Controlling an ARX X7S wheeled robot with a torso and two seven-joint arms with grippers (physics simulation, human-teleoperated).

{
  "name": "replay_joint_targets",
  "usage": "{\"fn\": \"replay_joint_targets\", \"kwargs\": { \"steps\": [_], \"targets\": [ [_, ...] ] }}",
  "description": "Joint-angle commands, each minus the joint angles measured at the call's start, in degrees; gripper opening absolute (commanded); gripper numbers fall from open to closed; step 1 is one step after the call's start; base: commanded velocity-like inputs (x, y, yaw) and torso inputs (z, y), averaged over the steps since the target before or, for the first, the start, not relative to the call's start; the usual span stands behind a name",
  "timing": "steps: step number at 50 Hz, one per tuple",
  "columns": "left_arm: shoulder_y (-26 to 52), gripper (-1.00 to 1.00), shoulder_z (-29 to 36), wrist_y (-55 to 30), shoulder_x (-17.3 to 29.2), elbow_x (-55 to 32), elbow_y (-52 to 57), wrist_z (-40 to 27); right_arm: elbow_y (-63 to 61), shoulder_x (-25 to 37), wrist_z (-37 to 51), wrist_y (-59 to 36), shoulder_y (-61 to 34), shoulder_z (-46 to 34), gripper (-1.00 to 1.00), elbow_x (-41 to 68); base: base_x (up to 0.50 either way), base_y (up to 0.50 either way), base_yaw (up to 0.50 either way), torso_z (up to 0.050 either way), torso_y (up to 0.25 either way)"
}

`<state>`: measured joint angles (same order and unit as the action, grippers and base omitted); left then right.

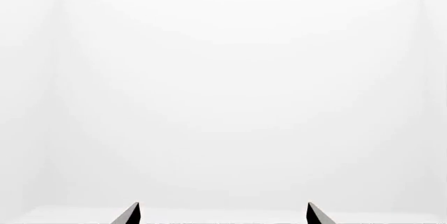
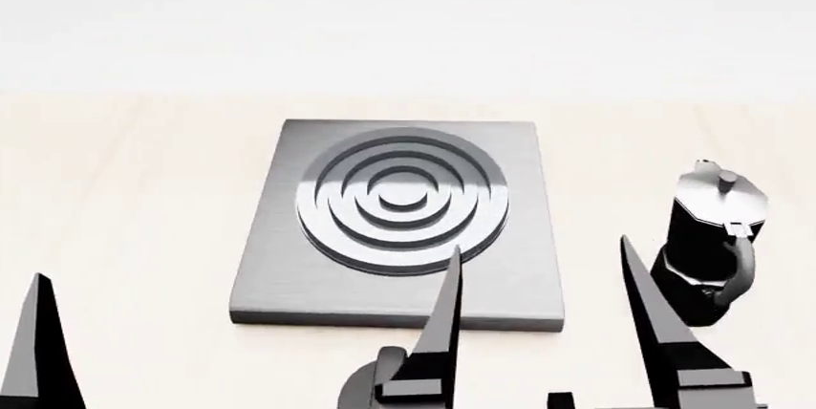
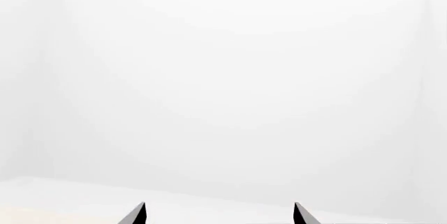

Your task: Put the moka pot on the stove.

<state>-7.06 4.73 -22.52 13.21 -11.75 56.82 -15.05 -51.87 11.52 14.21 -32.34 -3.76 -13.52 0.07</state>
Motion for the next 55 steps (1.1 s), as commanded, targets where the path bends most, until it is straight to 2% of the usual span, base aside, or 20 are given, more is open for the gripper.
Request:
{"fn": "replay_joint_targets", "kwargs": {
  "steps": [1, 47, 55],
  "targets": [
    [-0.01, 1.00, 0.99, -0.02, 0.77, 0.56, -0.02, -0.64, 0.54, 0.15, 0.42, 0.76, 0.20, 0.38, 1.00, 0.94, 0.00, 0.00, 0.00, 0.000, 0.000],
    [0.05, 1.00, 2.13, -0.40, 2.91, -1.52, 0.31, -2.38, -0.03, 1.33, 2.34, -0.03, -0.23, -0.31, 1.00, 1.69, 0.00, 0.00, 0.00, 0.050, 0.000],
    [0.17, 1.00, 3.29, -1.14, 3.72, -0.77, 0.60, -2.72, 0.13, 1.54, 2.51, -0.03, -0.28, -0.45, 1.00, 1.95, 0.00, 0.00, 0.00, 0.045, -0.153]
  ]
}}
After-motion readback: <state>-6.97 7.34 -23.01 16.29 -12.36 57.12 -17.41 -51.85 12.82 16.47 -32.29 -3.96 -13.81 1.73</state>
